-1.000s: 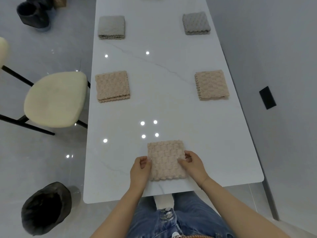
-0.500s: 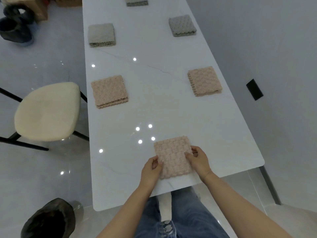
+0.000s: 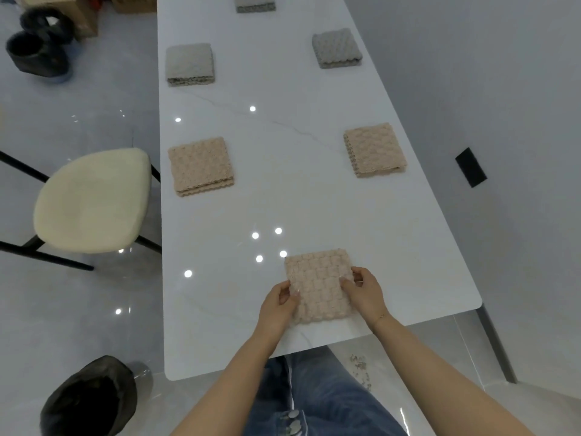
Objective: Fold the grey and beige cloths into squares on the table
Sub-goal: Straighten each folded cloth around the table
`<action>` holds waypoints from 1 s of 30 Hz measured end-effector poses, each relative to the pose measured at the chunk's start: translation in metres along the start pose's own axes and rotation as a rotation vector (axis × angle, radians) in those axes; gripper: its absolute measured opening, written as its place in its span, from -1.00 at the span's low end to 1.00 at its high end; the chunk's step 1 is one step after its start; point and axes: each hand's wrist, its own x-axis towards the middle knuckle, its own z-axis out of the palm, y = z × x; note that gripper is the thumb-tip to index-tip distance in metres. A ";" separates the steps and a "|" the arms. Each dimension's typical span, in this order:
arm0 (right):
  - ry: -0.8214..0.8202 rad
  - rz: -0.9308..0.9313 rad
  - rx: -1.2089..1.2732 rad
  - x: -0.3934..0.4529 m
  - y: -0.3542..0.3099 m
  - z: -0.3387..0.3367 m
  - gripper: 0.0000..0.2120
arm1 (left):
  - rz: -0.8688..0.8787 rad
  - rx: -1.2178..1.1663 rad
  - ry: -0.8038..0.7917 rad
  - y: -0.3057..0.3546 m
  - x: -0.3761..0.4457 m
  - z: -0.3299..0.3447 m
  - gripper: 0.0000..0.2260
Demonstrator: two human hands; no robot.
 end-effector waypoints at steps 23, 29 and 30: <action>0.032 -0.257 -0.400 -0.074 -0.114 0.167 -0.38 | 0.569 0.802 0.019 0.054 0.045 -0.248 -0.47; 0.068 -0.224 -0.393 -0.099 -0.141 0.227 -0.41 | 0.594 0.795 -0.054 0.072 0.061 -0.311 -0.47; 0.081 -0.217 -0.370 -0.099 -0.145 0.229 -0.41 | 0.597 0.788 -0.065 0.075 0.063 -0.314 -0.47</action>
